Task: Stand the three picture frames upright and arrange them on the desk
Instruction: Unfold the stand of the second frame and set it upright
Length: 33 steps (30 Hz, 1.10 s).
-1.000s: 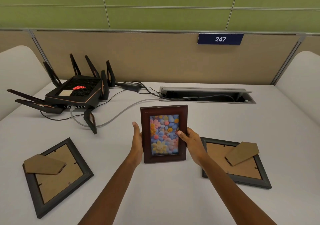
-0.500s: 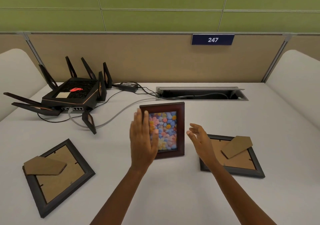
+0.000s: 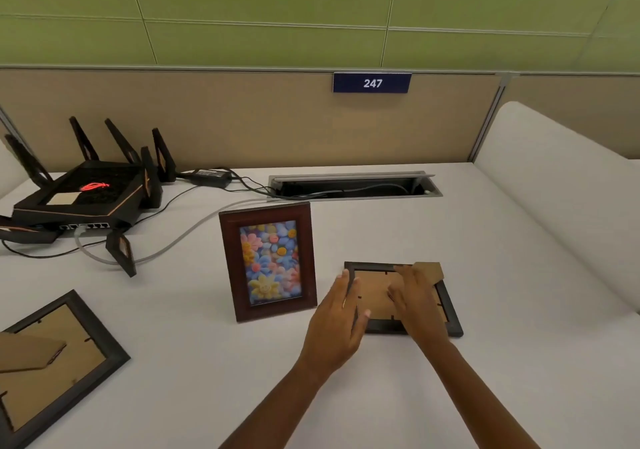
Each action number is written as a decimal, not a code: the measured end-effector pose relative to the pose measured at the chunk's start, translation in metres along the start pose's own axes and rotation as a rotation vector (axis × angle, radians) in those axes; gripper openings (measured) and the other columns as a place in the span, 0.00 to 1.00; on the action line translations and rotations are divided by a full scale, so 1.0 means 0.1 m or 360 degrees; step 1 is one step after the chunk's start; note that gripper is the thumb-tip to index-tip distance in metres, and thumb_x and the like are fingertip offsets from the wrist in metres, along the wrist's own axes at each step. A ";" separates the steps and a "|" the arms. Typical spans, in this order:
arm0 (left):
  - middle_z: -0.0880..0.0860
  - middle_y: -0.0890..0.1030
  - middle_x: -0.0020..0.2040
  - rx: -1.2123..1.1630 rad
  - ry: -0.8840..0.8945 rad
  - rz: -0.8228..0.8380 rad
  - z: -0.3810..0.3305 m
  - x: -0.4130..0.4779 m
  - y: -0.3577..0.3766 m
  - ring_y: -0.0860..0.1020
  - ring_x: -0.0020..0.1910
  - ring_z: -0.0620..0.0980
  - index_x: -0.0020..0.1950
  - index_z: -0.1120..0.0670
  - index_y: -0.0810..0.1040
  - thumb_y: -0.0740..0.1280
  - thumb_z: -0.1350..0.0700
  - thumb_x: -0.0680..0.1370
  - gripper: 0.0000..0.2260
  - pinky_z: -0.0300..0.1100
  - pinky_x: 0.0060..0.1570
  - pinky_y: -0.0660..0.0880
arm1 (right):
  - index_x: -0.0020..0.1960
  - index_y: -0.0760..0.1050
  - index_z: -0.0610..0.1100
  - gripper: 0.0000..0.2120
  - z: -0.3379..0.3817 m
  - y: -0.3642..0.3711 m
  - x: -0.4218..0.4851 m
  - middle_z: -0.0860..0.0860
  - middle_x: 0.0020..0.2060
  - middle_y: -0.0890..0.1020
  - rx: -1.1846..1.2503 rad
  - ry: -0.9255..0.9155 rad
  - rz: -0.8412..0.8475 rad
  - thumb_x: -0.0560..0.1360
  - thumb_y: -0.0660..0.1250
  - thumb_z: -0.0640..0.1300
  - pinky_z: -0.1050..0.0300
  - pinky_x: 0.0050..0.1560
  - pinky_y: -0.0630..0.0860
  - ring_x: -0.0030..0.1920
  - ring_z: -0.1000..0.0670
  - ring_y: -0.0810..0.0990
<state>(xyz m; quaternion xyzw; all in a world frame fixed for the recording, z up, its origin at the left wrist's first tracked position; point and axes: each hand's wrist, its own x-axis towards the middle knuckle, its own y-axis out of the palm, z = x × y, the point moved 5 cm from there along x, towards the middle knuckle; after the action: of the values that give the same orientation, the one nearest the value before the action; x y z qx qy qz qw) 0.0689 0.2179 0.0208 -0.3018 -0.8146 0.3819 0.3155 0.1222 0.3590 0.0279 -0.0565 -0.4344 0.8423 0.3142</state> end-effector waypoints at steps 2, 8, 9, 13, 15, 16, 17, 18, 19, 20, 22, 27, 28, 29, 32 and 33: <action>0.54 0.47 0.78 -0.0119 -0.0288 0.0154 0.04 0.04 0.22 0.48 0.77 0.49 0.75 0.53 0.47 0.51 0.44 0.80 0.28 0.38 0.73 0.48 | 0.65 0.66 0.38 0.21 -0.10 -0.07 -0.01 0.39 0.66 0.69 -0.0127 0.0030 0.0013 0.78 0.53 0.50 0.45 0.67 0.67 0.65 0.42 0.69; 0.60 0.49 0.77 -0.0108 -0.0724 0.0397 0.03 0.13 0.46 0.50 0.76 0.56 0.76 0.55 0.45 0.50 0.38 0.77 0.33 0.49 0.74 0.54 | 0.70 0.56 0.45 0.22 -0.52 -0.06 0.01 0.43 0.73 0.54 -0.0443 0.0240 0.0217 0.79 0.53 0.51 0.35 0.71 0.50 0.75 0.41 0.48; 0.60 0.50 0.77 -0.0101 -0.0749 0.0419 0.01 0.14 0.47 0.51 0.76 0.57 0.76 0.55 0.46 0.49 0.38 0.77 0.33 0.50 0.73 0.56 | 0.69 0.56 0.44 0.22 -0.55 -0.05 0.01 0.43 0.73 0.54 -0.0438 0.0273 0.0236 0.79 0.53 0.51 0.34 0.71 0.52 0.74 0.40 0.48; 0.62 0.58 0.75 -0.0093 -0.0819 0.0390 -0.05 0.19 0.45 0.59 0.73 0.58 0.75 0.57 0.49 0.47 0.36 0.76 0.34 0.51 0.70 0.62 | 0.67 0.59 0.42 0.21 -0.60 -0.07 0.02 0.42 0.71 0.59 -0.0465 0.0168 0.0222 0.78 0.54 0.51 0.45 0.64 0.69 0.67 0.40 0.61; 0.61 0.63 0.72 -0.0174 -0.0897 0.0323 -0.07 0.23 0.44 0.63 0.70 0.58 0.74 0.57 0.52 0.51 0.40 0.78 0.31 0.50 0.67 0.65 | 0.67 0.60 0.42 0.21 -0.61 -0.07 0.02 0.41 0.70 0.59 -0.0397 0.0131 0.0207 0.78 0.56 0.50 0.48 0.62 0.71 0.66 0.40 0.63; 0.61 0.64 0.71 -0.0245 -0.0958 0.0293 -0.07 0.25 0.44 0.64 0.69 0.58 0.74 0.57 0.53 0.52 0.41 0.79 0.30 0.50 0.67 0.64 | 0.68 0.60 0.42 0.22 -0.62 -0.07 0.02 0.41 0.70 0.60 -0.0317 0.0149 0.0193 0.77 0.57 0.50 0.46 0.62 0.71 0.67 0.39 0.63; 0.61 0.64 0.71 -0.0317 -0.1019 0.0265 -0.07 0.27 0.43 0.64 0.69 0.58 0.74 0.57 0.53 0.53 0.43 0.79 0.29 0.50 0.67 0.64 | 0.68 0.60 0.42 0.23 -0.63 -0.07 0.02 0.41 0.70 0.59 -0.0259 0.0162 0.0179 0.77 0.58 0.50 0.45 0.63 0.70 0.68 0.39 0.62; 0.62 0.64 0.71 -0.0374 -0.1072 0.0234 -0.08 0.30 0.43 0.64 0.69 0.59 0.74 0.56 0.54 0.53 0.44 0.79 0.28 0.50 0.67 0.64 | 0.68 0.59 0.42 0.23 -0.64 -0.08 0.02 0.41 0.71 0.59 -0.0228 0.0169 0.0172 0.77 0.59 0.50 0.44 0.64 0.70 0.69 0.39 0.61; 0.62 0.65 0.71 -0.0415 -0.1121 0.0199 -0.08 0.32 0.42 0.65 0.69 0.59 0.74 0.56 0.54 0.54 0.46 0.79 0.26 0.50 0.67 0.64 | 0.68 0.59 0.42 0.23 -0.65 -0.08 0.03 0.41 0.71 0.59 -0.0217 0.0167 0.0175 0.77 0.59 0.50 0.44 0.64 0.70 0.70 0.39 0.60; 0.62 0.65 0.70 -0.0449 -0.1166 0.0162 -0.08 0.35 0.41 0.66 0.68 0.59 0.74 0.56 0.55 0.55 0.48 0.79 0.25 0.51 0.67 0.64 | 0.68 0.59 0.42 0.23 -0.66 -0.07 0.03 0.41 0.71 0.59 -0.0205 0.0159 0.0182 0.77 0.59 0.50 0.44 0.65 0.69 0.70 0.39 0.59; 0.63 0.66 0.69 -0.0513 -0.1253 0.0094 -0.07 0.38 0.38 0.67 0.67 0.60 0.73 0.56 0.57 0.56 0.52 0.79 0.23 0.52 0.67 0.66 | 0.68 0.59 0.42 0.24 -0.68 -0.07 0.04 0.41 0.71 0.58 -0.0167 0.0161 0.0196 0.77 0.59 0.50 0.45 0.66 0.68 0.71 0.40 0.58; 0.62 0.67 0.67 -0.0698 -0.1455 0.0000 -0.02 0.43 0.33 0.68 0.65 0.60 0.71 0.57 0.62 0.58 0.58 0.78 0.21 0.56 0.66 0.67 | 0.69 0.59 0.43 0.21 -0.71 -0.06 0.04 0.41 0.73 0.56 -0.0058 0.0150 0.0234 0.78 0.55 0.47 0.45 0.70 0.63 0.73 0.40 0.55; 0.62 0.68 0.66 -0.0733 -0.1490 -0.0033 -0.01 0.43 0.32 0.69 0.64 0.60 0.69 0.57 0.64 0.58 0.60 0.77 0.20 0.56 0.66 0.68 | 0.70 0.59 0.43 0.21 -0.72 -0.06 0.04 0.41 0.73 0.55 -0.0017 0.0148 0.0230 0.79 0.55 0.46 0.45 0.71 0.62 0.73 0.40 0.55; 0.62 0.69 0.66 -0.0753 -0.1521 -0.0059 -0.01 0.43 0.31 0.69 0.64 0.60 0.68 0.58 0.66 0.58 0.61 0.76 0.19 0.55 0.65 0.69 | 0.70 0.59 0.43 0.21 -0.73 -0.07 0.03 0.41 0.74 0.55 0.0032 0.0146 0.0224 0.79 0.54 0.46 0.46 0.72 0.61 0.73 0.41 0.54; 0.63 0.72 0.64 -0.0799 -0.1608 -0.0141 0.02 0.43 0.27 0.71 0.62 0.62 0.66 0.60 0.69 0.58 0.64 0.76 0.18 0.55 0.63 0.71 | 0.71 0.58 0.42 0.21 -0.76 -0.10 0.03 0.42 0.74 0.53 0.0213 0.0166 0.0234 0.79 0.53 0.44 0.47 0.73 0.58 0.74 0.43 0.54; 0.65 0.75 0.60 -0.0889 -0.1611 -0.0181 0.03 0.45 0.25 0.74 0.59 0.63 0.62 0.62 0.72 0.58 0.65 0.76 0.16 0.54 0.60 0.73 | 0.72 0.57 0.42 0.21 -0.77 -0.12 0.03 0.42 0.75 0.52 0.0261 0.0175 0.0247 0.80 0.53 0.45 0.47 0.73 0.58 0.74 0.43 0.54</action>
<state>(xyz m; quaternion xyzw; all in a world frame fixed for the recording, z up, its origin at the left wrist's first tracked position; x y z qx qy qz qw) 0.0450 0.2627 0.0121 -0.1092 -0.9488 0.2316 -0.1848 0.1540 0.4192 -0.0102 -0.1101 -0.3405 0.8924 0.2748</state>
